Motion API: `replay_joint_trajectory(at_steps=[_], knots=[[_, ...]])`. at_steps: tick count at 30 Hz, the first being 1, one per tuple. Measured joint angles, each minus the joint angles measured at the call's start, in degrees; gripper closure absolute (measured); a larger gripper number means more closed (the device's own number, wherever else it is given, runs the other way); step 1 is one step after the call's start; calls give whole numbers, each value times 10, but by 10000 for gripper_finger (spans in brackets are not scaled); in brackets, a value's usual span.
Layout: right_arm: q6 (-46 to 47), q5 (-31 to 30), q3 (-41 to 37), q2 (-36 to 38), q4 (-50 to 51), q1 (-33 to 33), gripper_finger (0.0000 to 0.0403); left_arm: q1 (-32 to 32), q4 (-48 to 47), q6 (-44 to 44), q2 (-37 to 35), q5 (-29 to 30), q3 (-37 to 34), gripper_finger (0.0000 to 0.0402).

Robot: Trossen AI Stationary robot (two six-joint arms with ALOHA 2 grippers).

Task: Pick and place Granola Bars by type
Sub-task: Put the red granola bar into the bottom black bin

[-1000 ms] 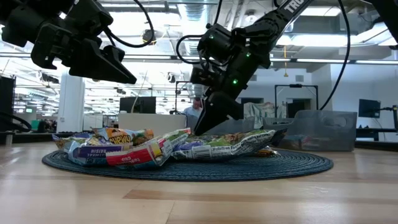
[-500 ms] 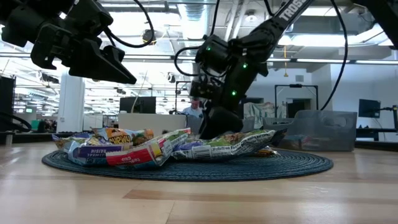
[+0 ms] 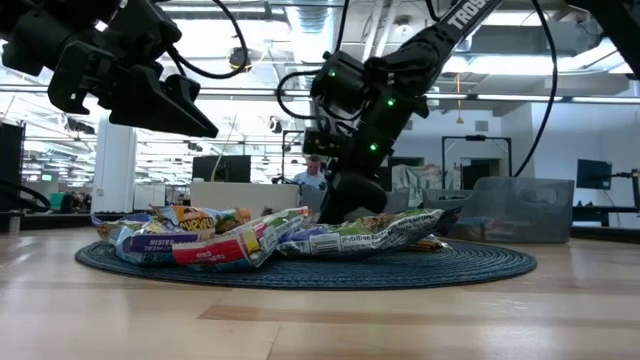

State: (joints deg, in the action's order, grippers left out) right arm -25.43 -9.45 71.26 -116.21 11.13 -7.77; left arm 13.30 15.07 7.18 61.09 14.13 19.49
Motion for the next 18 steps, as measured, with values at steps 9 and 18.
replay_joint_trajectory(at_steps=[9,18], knots=[[9,-31,41,1,37,16,362,0,-14,-4,0,0,0,255],[105,-91,107,18,198,41,369,0,-18,-7,0,0,0,255]])
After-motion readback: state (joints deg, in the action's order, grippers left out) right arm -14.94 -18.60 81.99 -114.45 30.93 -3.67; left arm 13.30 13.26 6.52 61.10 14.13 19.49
